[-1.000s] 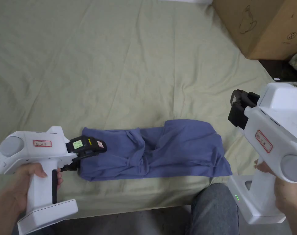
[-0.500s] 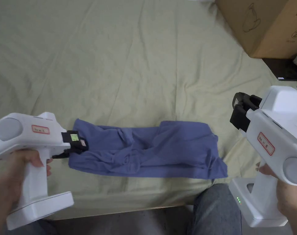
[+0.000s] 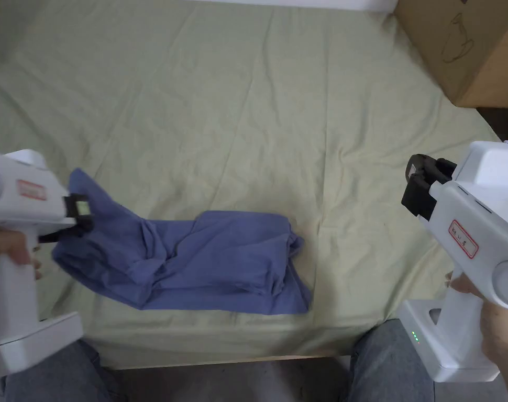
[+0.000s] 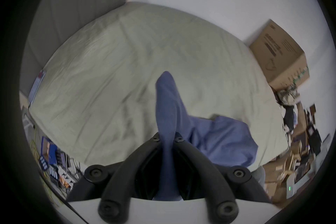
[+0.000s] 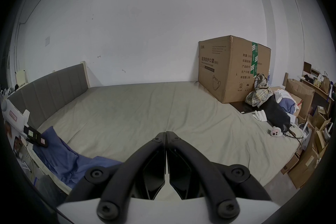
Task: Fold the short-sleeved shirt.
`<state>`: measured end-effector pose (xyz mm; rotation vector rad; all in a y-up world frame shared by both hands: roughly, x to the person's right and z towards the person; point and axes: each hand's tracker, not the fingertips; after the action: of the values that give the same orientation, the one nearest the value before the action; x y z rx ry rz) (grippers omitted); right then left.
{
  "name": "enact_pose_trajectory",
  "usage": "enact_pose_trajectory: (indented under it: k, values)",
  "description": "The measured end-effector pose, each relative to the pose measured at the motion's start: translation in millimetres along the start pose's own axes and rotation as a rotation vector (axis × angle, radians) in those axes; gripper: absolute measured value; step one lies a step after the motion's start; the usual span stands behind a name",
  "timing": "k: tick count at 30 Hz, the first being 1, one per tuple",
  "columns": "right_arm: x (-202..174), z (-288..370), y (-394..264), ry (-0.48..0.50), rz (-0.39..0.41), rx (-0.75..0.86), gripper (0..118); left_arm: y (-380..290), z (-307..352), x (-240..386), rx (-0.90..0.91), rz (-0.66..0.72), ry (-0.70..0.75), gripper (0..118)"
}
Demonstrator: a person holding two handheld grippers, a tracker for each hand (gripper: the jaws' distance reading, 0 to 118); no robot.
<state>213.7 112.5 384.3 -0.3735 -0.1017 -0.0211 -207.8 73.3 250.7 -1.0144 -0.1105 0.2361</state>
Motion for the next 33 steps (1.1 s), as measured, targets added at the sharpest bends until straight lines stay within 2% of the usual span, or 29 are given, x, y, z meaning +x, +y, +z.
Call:
enact_pose_trajectory:
  k: [4,8,12,15,16,19,21,24,27,29,30,31,33]
  values:
    - [-1,5,2,0.009,0.007,0.011,0,-14,-7,75,-0.014,-0.149,-0.076,4]
    - [6,14,2,-0.009,0.006,0.022,0,-34,-39,141,-0.066,-0.307,-0.089,4]
    - [18,24,-1,-0.059,-0.003,0.025,0,-54,-74,183,-0.166,-0.302,-0.168,6]
    - [29,29,-4,-0.087,-0.009,0.018,0,-64,-104,201,-0.253,-0.268,-0.185,27]
    - [32,31,-6,-0.096,-0.015,0.015,0,-67,-112,205,-0.260,-0.264,-0.195,37]
    - [39,31,-8,-0.110,-0.033,0.006,0,-66,-123,205,-0.310,-0.218,-0.307,62]
    - [39,30,-8,-0.113,-0.035,0.002,0,-58,-118,203,-0.312,-0.168,-0.345,62]
    - [36,29,-7,-0.107,-0.029,0.007,0,-33,-101,188,-0.210,-0.111,-0.457,61]
    - [31,27,-4,-0.091,-0.029,0.015,0,-16,-62,171,-0.013,-0.123,-0.421,57]
    - [27,26,-2,-0.081,-0.023,0.020,0,-12,-49,164,0.114,-0.190,-0.316,24]
    - [25,25,-2,-0.076,-0.019,0.022,0,-13,-48,164,0.154,-0.219,-0.277,14]
    - [24,24,-2,-0.071,-0.015,0.023,0,-23,-45,167,0.183,-0.222,-0.225,10]
    - [22,23,-2,-0.062,-0.014,0.022,0,-34,-50,168,0.176,-0.212,-0.255,4]
